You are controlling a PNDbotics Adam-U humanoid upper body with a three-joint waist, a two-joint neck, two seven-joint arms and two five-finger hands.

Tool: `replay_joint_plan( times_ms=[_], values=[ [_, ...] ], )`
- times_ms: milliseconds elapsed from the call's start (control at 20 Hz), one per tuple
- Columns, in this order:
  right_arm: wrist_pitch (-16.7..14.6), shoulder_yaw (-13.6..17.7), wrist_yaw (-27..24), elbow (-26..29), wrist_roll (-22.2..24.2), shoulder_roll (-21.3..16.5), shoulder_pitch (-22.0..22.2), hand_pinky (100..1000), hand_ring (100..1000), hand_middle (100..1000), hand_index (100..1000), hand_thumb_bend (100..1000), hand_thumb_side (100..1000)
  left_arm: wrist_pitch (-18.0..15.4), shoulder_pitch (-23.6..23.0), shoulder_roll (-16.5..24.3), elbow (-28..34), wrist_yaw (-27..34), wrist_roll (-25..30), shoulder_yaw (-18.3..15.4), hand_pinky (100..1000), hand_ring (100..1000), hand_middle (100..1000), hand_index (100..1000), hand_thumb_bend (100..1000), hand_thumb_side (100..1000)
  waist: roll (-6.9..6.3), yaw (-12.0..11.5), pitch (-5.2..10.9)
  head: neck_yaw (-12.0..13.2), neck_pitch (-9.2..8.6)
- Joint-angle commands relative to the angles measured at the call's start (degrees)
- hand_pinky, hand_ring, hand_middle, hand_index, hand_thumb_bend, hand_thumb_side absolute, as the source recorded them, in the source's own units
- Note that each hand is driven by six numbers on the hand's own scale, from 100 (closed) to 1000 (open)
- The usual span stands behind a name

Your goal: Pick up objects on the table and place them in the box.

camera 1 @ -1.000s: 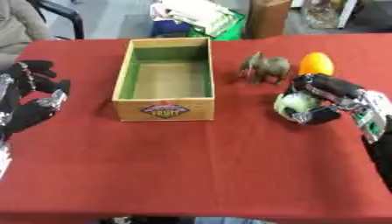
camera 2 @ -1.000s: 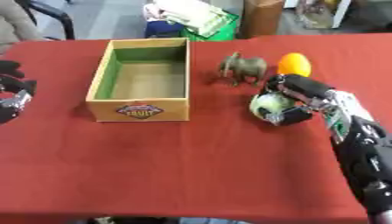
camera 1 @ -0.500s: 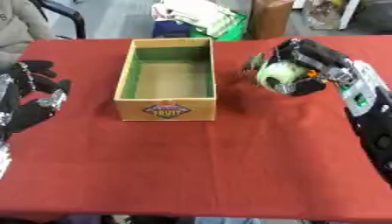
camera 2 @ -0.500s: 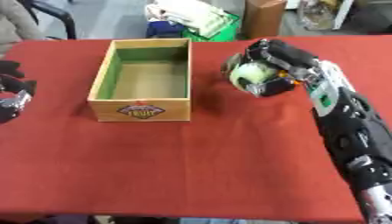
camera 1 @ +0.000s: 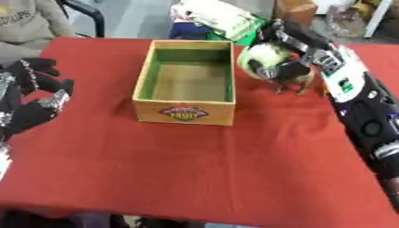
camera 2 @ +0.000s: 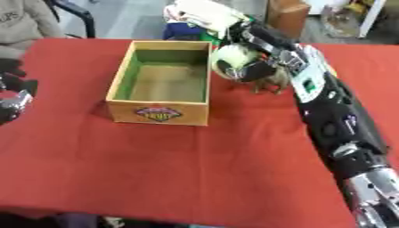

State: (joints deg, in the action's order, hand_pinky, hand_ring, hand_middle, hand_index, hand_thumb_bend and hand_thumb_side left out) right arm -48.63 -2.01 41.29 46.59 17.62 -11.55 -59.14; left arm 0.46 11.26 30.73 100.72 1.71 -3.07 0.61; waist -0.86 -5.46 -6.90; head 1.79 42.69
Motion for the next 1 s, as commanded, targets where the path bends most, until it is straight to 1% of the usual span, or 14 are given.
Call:
replay_joint_plan(
  times_ms=[50,250,450,500,550,600,650,700,750,800,900,1000],
  values=[
    [-3.33,0.98,-0.7,0.5,4.5,0.58,-2.07,225,382,346,536,100,301,-0.07,1.38,1.37,1.36,0.52,0.63,0.15,605,574,575,740,335,179,0.02,-1.17,0.4,-0.84,-1.23],
    [-3.33,1.79,0.71,-0.3,5.39,3.06,-2.66,242,404,356,545,100,314,-0.07,2.8,1.09,1.84,0.94,1.03,0.54,605,574,575,739,335,176,0.19,-3.54,-0.33,-1.94,-2.06],
    [-3.33,2.42,4.05,-0.97,5.68,5.41,-2.69,317,474,406,578,100,372,-0.07,4.23,0.77,2.4,1.36,1.77,1.24,605,574,575,739,336,175,0.28,-5.6,-0.92,-3.44,-2.75],
    [-3.33,2.62,5.19,-1.13,5.48,5.8,-2.56,369,524,464,637,100,443,-0.05,4.43,0.7,2.5,1.43,1.9,1.34,605,574,575,739,335,176,0.29,-5.98,-1.05,-3.63,-2.87],
    [-3.33,2.87,6.49,-1.28,5.12,6.09,-2.46,404,563,505,677,100,469,-0.03,4.56,0.66,2.57,1.47,1.99,1.41,605,574,575,739,335,176,0.3,-6.26,-1.16,-3.78,-2.95],
    [-3.33,3.11,8.04,-1.34,4.53,6.25,-2.36,494,647,595,734,122,533,-0.01,4.64,0.62,2.61,1.49,2.06,1.45,605,574,575,739,336,176,0.3,-6.47,-1.27,-3.93,-3.01],
    [-3.33,3.27,9.77,-1.33,3.76,6.34,-2.29,514,665,613,744,139,545,0.0,4.66,0.6,2.64,1.5,2.09,1.47,605,574,575,739,336,177,0.28,-6.59,-1.35,-4.02,-3.05],
    [-3.33,3.42,11.5,-1.28,2.75,6.34,-2.24,689,799,746,795,250,629,0.01,4.63,0.6,2.66,1.48,2.1,1.46,605,574,575,739,337,178,0.25,-6.63,-1.41,-4.03,-3.09],
    [-3.33,3.57,13.38,-1.14,1.44,6.22,-2.18,703,811,759,800,263,638,0.02,4.55,0.62,2.65,1.44,2.08,1.42,605,574,575,739,337,178,0.22,-6.62,-1.46,-4.03,-3.14],
    [-3.33,3.74,15.29,-1.16,-0.01,6.09,-2.11,766,869,825,824,332,677,0.04,4.47,0.63,2.64,1.4,2.05,1.39,605,574,575,739,337,178,0.2,-6.55,-1.5,-4.0,-3.16],
    [-3.33,4.23,18.37,-1.6,-2.76,5.76,-2.04,803,899,867,842,385,691,0.04,4.34,0.63,2.6,1.34,2.01,1.34,605,574,575,739,337,178,0.21,-6.35,-1.53,-4.05,-3.15],
    [-3.33,4.65,20.52,-2.23,-4.93,5.38,-2.1,808,906,884,846,398,687,0.05,4.24,0.63,2.54,1.27,2.03,1.36,605,574,575,739,338,179,0.19,-6.1,-1.52,-4.01,-3.13]
  ],
)
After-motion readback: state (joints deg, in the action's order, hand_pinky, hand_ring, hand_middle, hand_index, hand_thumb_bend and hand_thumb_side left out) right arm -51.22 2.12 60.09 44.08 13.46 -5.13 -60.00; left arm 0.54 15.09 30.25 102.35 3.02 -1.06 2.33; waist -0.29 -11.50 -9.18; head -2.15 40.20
